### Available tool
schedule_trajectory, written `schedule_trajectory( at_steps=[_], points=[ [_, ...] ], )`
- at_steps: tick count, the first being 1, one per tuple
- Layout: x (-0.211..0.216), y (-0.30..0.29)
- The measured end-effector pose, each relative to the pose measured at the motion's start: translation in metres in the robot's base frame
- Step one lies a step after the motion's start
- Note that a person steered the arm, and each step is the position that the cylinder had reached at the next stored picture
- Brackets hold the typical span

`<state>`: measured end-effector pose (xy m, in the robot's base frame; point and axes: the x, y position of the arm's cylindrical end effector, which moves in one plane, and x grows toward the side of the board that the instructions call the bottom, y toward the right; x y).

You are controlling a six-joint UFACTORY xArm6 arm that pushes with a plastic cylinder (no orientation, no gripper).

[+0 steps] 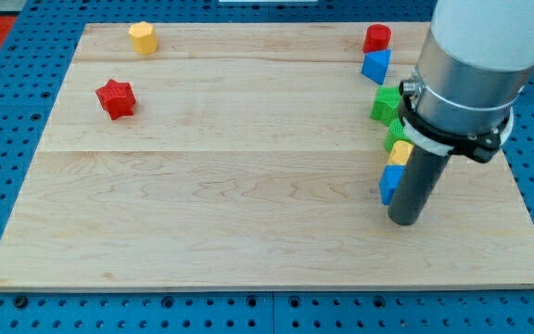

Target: Slide the red star to the blue cube

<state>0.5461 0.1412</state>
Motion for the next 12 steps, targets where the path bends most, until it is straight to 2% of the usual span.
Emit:
schedule_trajectory(
  at_steps=[1,2,4,8,9,10,11,12],
  points=[
    [0.016,-0.036],
    [0.005,-0.061],
    [-0.105,-0.070],
    [-0.255,-0.245],
    [-0.259,-0.331],
    [-0.243,-0.390],
    [-0.206,-0.370],
    [-0.189,-0.306]
  ],
)
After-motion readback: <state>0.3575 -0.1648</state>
